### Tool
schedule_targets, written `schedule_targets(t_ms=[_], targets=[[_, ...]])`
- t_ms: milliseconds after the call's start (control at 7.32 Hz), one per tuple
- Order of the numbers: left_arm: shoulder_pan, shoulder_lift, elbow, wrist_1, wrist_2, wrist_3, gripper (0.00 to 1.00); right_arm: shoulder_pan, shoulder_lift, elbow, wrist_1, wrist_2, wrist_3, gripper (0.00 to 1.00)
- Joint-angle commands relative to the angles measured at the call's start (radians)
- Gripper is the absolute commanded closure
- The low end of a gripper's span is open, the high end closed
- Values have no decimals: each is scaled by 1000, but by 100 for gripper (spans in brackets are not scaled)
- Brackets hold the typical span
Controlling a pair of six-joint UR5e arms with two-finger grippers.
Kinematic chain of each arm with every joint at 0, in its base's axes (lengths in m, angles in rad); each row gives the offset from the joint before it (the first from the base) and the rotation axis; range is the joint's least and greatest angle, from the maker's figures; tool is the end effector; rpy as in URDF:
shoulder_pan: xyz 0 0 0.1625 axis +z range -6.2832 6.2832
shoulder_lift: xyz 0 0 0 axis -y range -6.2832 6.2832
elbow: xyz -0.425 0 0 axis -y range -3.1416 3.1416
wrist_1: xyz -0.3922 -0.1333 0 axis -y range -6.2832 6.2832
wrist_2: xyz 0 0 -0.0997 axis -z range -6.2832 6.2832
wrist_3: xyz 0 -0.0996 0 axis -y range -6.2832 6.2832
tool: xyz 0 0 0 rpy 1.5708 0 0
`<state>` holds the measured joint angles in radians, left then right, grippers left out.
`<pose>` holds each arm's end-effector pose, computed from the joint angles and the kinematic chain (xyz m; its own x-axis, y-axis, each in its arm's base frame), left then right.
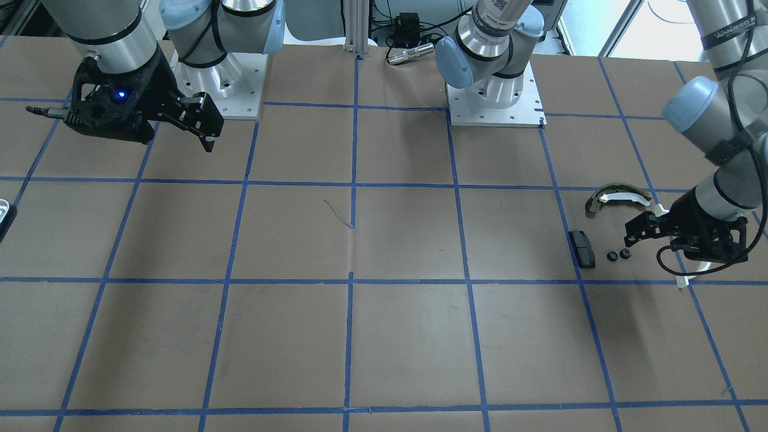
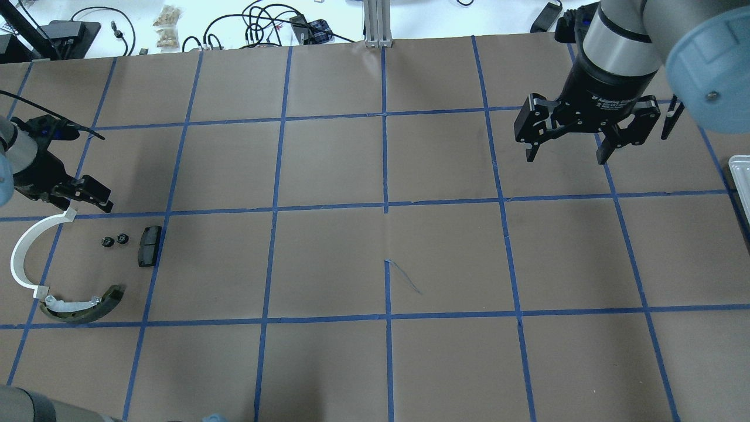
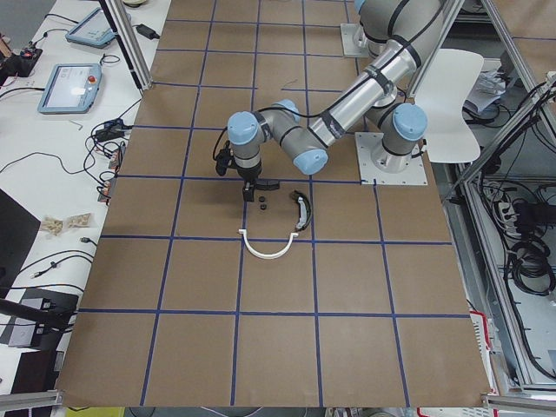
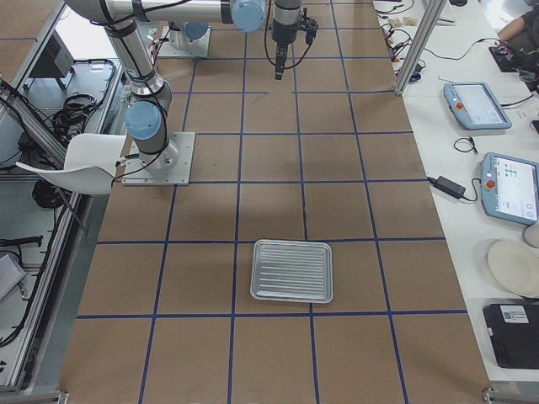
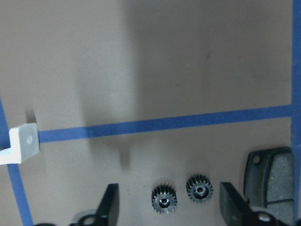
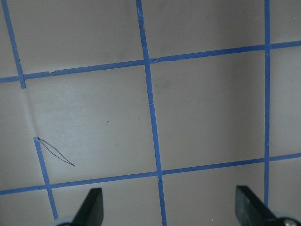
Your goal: Place bearing gear from tray to pile
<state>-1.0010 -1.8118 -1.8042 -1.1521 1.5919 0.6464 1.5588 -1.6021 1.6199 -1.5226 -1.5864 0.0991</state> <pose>0.1832 -0.5291 0.2911 -0.9969 0.0766 0.0167 0.0775 0.9954 0.0571 0.1261 -0.4733 0.4744 -0.9937 0.1096 0.0220 0.1108 0.9918 0.0641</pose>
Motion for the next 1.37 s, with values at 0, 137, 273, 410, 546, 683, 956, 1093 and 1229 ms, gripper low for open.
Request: schedule_targets(t_ms=[0,137,273,410,546,683,956,1093,1229], targets=[[-127,132,127,-325,-4,-229,0,-5,-4,0,-4,6,-6,0],[-207,187,170,-413,-32,-372,0,-5,-4,0,-5,15,-6,0],[-296,245,198,-463,-35,-530,0,-5,-2,0,-10,31,-12,0],[-406,276,207,-462,-35,-657,0,-6,-1,0,-10,28,-24,0],[-510,284,210,-428,-39,-648,0,-6,-4,0,-8,28,-28,0],[-581,269,210,-334,-27,-651,0,-6,-2,0,-10,28,-29,0],[-616,284,209,-314,-27,-653,0,-6,-1,0,-8,25,-27,0],[-607,287,218,-357,-38,-657,0,-6,-5,0,-4,16,-29,0],[-614,285,235,-400,-27,-683,0,-6,-6,-1,-8,26,-29,0]])
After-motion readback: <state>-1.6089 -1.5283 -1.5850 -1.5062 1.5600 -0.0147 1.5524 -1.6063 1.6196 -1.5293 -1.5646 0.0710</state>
